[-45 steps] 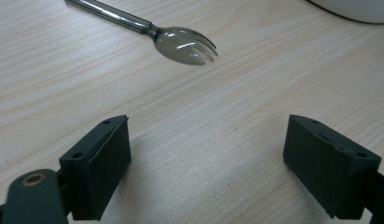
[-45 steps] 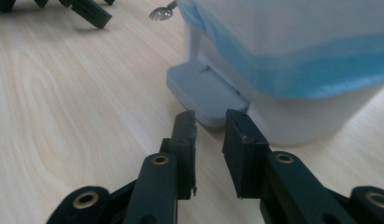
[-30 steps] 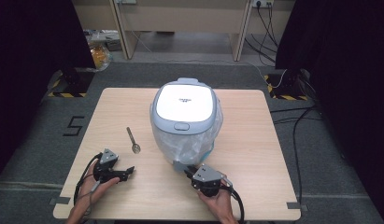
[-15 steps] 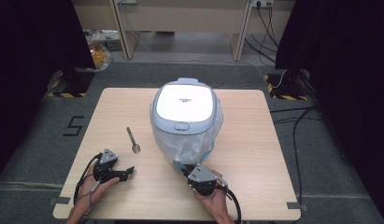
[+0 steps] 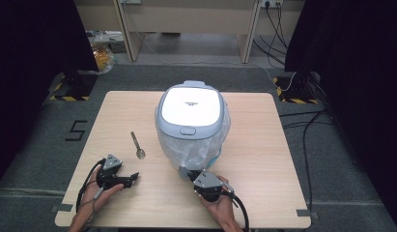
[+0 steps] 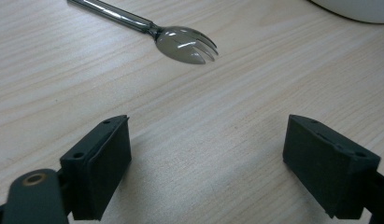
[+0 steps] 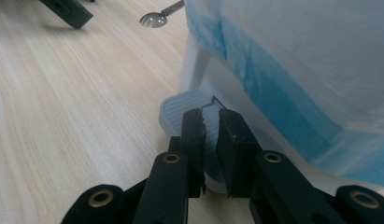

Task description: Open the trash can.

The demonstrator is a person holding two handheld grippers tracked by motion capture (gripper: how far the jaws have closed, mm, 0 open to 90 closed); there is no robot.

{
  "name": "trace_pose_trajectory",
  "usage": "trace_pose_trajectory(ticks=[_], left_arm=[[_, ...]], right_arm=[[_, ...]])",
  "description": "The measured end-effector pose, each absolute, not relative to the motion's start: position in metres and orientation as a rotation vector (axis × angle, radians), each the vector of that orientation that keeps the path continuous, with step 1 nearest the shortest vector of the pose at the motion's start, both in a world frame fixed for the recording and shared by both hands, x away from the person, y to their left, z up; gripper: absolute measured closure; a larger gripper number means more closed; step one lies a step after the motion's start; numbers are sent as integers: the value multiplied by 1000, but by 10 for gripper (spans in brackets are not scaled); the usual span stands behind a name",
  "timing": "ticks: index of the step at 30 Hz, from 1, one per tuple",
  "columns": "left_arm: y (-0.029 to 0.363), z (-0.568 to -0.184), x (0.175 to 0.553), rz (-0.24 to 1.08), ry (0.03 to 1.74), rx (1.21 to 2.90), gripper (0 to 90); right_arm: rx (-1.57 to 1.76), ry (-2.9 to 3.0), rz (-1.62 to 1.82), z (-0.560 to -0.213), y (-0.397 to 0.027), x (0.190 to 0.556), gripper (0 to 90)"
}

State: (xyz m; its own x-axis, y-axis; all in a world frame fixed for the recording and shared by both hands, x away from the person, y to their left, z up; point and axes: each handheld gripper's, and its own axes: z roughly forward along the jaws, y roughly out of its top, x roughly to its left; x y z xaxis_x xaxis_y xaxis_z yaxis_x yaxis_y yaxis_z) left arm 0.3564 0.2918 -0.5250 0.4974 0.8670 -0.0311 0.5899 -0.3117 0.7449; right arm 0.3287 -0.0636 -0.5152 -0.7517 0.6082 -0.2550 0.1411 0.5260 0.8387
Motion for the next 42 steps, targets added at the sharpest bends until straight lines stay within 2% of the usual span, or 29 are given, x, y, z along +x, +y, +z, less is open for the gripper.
trace_pose_trajectory(ticks=[42], left_arm=[[292,-525,356,494,1198,2020,145]], right_arm=[[493,2270,972,-522,-53,328,819]])
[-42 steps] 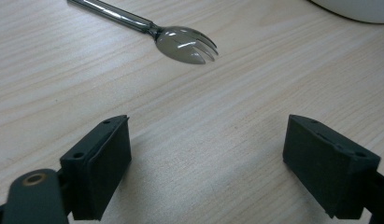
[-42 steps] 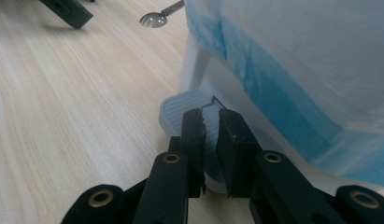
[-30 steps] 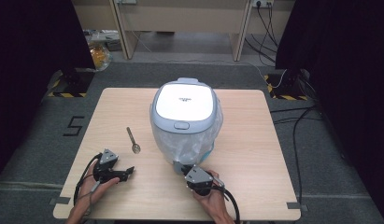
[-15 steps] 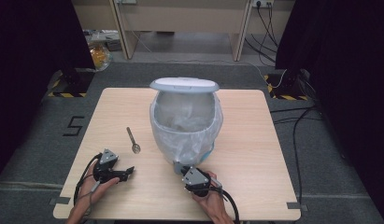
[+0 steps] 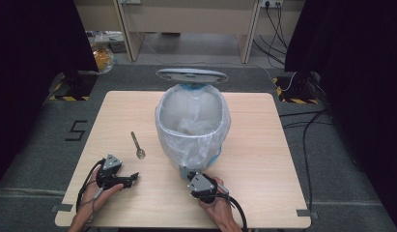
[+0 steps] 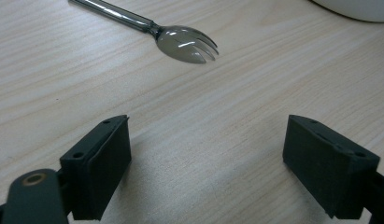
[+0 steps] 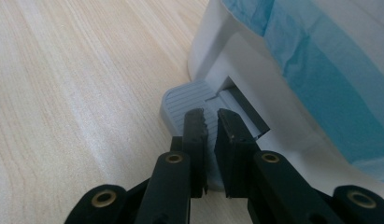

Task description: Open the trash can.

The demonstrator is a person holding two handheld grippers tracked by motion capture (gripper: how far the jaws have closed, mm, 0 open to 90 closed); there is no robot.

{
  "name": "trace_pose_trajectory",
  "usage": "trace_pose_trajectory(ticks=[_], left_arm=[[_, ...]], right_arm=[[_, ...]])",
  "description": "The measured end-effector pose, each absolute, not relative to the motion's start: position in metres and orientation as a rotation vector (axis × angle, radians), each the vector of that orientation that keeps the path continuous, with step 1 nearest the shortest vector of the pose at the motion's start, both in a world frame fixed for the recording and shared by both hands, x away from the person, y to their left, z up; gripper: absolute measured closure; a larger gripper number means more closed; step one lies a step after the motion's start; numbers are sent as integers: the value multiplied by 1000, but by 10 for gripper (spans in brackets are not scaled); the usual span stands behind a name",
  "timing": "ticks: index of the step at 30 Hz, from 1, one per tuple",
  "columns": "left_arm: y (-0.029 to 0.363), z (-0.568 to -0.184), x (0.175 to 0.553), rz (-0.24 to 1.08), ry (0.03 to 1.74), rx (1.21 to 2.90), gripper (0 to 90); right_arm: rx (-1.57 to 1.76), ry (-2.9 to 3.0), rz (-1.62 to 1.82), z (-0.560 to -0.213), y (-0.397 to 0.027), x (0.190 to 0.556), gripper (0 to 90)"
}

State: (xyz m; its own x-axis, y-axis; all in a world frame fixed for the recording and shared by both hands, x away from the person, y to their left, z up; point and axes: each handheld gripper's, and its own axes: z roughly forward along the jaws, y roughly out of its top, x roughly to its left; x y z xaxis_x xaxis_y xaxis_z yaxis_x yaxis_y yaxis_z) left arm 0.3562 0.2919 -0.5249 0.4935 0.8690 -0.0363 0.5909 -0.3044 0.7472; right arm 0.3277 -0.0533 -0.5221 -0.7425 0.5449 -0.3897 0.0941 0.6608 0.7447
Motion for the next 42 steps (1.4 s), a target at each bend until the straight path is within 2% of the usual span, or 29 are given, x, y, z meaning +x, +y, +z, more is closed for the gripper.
trace_pose_trajectory(ticks=[2,8,17,42], left_arm=[[292,-524,356,494,1195,2009,225],[291,-520,370,513,1244,1896,260],[285,-516,387,538,1269,1875,343],[263,-518,441,560,1365,1866,374]], right_arm=[[489,2268,969,-522,-53,327,819],[486,2268,968,-522,-53,328,819],[481,2272,969,-522,-54,328,819],[467,2262,959,-523,-53,327,819]])
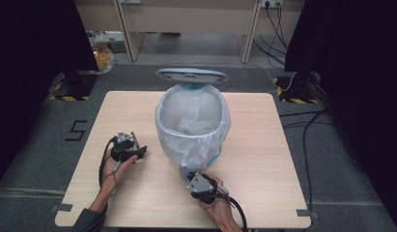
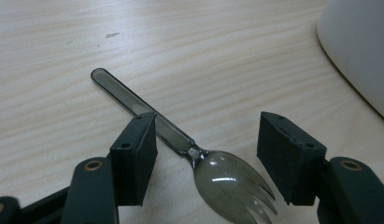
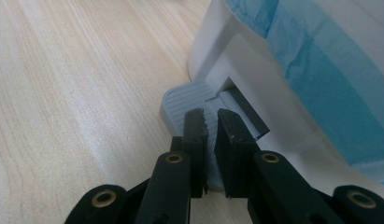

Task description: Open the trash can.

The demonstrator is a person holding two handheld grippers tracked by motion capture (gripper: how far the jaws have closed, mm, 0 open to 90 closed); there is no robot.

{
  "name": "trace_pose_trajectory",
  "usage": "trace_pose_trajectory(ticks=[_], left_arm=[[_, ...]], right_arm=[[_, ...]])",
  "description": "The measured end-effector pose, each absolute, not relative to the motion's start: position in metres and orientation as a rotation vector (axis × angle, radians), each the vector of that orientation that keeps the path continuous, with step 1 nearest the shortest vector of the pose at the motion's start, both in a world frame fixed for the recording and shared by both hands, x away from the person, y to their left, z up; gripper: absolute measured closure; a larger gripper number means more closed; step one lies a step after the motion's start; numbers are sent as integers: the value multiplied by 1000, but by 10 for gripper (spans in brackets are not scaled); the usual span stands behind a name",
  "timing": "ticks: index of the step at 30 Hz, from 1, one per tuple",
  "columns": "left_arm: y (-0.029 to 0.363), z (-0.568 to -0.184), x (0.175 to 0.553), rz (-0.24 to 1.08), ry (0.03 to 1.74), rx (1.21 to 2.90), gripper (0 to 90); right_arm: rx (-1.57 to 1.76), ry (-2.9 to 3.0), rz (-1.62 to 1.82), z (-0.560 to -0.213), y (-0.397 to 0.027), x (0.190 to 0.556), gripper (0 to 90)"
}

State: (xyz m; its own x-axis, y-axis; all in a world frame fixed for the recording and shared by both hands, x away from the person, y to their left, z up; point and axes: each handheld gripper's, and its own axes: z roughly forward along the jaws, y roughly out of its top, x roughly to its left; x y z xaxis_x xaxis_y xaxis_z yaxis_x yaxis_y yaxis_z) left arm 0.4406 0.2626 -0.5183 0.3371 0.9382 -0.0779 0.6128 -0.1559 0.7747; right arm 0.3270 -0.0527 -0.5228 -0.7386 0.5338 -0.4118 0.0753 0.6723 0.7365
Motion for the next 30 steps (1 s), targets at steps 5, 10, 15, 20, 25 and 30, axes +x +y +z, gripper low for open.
trace_pose_trajectory(ticks=[5,10,15,20,25,30], left_arm=[[263,-521,444,570,1386,1880,379],[263,-522,445,609,1369,1894,458],[263,-522,445,585,1316,1913,641],[264,-520,441,545,1262,1954,747],[264,-520,441,533,1263,1944,720],[261,-519,444,551,1261,1954,701]], right_arm=[[466,2262,959,-523,-53,327,819],[467,2262,959,-523,-53,327,819],[466,2263,955,-523,-53,327,819],[465,2264,955,-523,-53,327,819],[464,2265,957,-523,-53,327,819],[463,2266,956,-523,-53,327,819]])
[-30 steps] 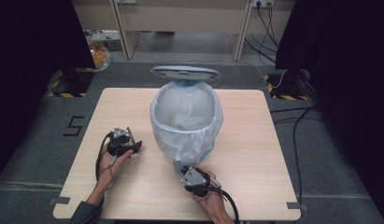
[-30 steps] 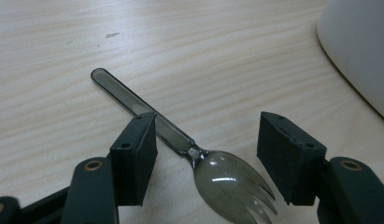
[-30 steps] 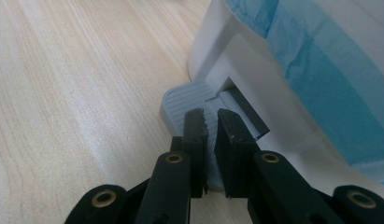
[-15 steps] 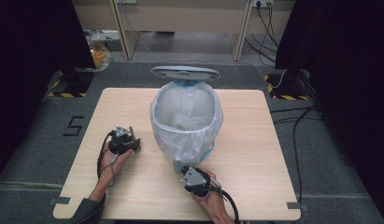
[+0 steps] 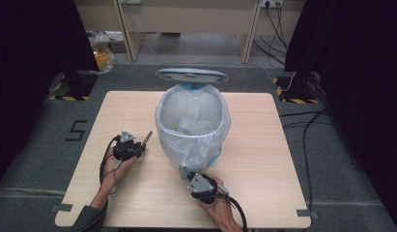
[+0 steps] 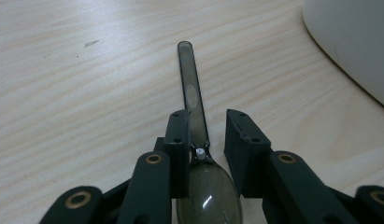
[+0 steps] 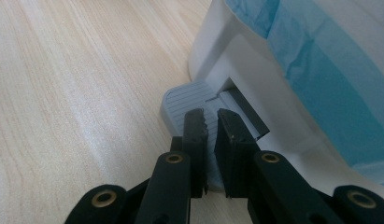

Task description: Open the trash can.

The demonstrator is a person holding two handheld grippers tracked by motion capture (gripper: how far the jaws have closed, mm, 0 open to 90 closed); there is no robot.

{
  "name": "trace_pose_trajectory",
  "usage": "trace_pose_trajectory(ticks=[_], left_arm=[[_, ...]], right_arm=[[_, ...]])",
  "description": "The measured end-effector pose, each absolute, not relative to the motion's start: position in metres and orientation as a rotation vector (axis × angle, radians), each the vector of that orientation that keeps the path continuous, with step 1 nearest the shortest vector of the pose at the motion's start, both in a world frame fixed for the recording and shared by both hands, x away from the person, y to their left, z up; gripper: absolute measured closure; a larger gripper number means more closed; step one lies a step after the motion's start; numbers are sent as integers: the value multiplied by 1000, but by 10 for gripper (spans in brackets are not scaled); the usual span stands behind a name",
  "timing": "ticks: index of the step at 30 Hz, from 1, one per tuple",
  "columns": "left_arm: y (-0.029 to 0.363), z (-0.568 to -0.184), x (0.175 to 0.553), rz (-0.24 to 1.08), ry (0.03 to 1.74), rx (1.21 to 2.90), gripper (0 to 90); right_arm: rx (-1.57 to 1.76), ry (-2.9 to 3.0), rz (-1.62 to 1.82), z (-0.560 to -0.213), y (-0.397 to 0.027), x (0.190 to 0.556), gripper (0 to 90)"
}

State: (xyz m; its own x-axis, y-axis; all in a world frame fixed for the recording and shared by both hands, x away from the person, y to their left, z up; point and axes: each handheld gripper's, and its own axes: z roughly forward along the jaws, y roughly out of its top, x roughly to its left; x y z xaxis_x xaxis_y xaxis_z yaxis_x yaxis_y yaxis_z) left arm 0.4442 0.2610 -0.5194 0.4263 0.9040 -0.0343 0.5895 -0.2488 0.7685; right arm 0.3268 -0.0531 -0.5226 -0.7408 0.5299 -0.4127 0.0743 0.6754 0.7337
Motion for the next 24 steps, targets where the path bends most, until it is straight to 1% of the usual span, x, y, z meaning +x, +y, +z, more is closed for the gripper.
trace_pose_trajectory(ticks=[6,8,14,16,19,21,23,24], left_arm=[[259,-520,449,557,1267,1953,749],[259,-520,449,561,1263,1956,786],[261,-521,450,549,1262,1945,786],[262,-521,450,562,1272,1944,727],[263,-520,447,549,1265,1962,718],[264,-520,447,545,1264,1954,741],[266,-520,448,540,1266,1948,787],[266,-520,448,540,1266,1948,790]], right_arm=[[467,2263,955,-523,-53,326,819],[465,2260,953,-523,-53,326,819],[461,2261,955,-523,-53,326,819],[460,2262,956,-523,-53,326,819],[456,2261,954,-523,-53,326,819],[457,2262,955,-523,-53,326,819],[454,2262,955,-523,-53,327,819],[456,2261,954,-523,-53,326,819]])
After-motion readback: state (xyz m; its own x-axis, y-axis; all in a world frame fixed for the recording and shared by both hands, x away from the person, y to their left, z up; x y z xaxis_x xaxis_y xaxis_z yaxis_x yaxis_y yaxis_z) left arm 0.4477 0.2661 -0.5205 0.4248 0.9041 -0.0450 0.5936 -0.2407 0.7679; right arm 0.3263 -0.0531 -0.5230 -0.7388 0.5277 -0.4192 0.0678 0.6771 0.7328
